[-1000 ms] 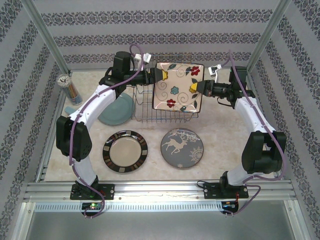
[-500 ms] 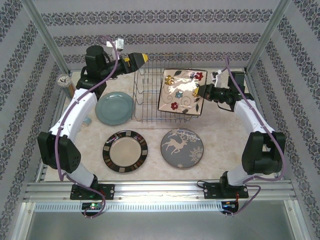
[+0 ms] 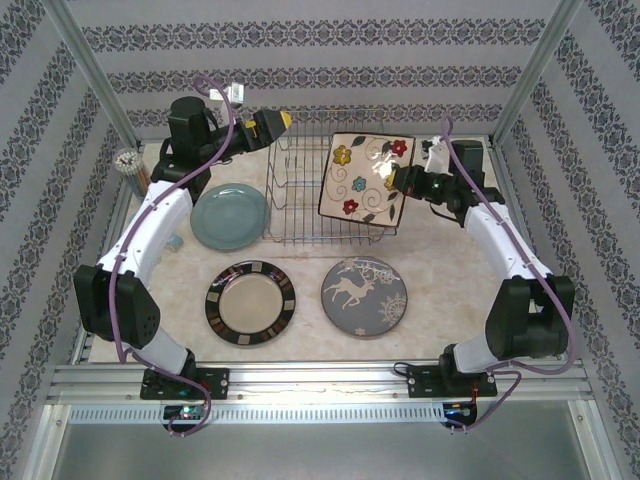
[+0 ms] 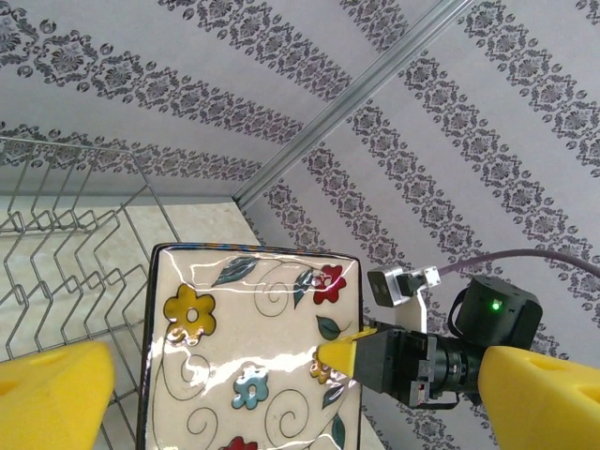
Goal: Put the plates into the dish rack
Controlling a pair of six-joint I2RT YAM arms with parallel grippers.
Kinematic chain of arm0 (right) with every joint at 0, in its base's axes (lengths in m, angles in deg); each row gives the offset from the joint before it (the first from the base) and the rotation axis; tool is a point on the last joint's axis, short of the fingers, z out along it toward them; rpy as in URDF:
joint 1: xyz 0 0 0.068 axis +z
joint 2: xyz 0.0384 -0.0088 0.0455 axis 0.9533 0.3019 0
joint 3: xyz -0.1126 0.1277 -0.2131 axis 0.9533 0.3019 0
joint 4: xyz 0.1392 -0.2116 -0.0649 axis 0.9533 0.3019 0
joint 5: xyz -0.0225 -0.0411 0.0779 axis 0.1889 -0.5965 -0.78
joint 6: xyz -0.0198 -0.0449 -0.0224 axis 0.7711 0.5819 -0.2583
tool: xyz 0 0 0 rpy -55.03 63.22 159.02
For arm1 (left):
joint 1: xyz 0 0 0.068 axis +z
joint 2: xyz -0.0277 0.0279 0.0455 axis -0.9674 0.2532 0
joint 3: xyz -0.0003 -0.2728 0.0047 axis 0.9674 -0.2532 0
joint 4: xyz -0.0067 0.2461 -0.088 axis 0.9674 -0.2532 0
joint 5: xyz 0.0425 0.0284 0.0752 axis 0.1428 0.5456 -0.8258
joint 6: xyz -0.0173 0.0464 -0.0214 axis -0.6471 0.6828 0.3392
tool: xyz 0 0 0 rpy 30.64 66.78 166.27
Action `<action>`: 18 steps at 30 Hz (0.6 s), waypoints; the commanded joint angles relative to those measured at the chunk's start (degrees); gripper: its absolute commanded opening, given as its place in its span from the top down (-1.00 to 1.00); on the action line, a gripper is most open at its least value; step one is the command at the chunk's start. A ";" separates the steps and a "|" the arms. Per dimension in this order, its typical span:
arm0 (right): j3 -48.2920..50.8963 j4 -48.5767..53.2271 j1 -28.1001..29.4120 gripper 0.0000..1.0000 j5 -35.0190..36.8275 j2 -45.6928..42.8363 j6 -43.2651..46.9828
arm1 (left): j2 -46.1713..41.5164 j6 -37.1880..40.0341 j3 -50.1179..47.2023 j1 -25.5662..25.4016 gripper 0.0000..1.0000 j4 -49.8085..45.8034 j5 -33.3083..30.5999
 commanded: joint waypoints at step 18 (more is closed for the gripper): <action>-3.28 -10.73 9.07 1.00 25.59 -1.77 -5.14 | -9.15 1.77 -1.19 1.74 -0.99 -8.94 -1.39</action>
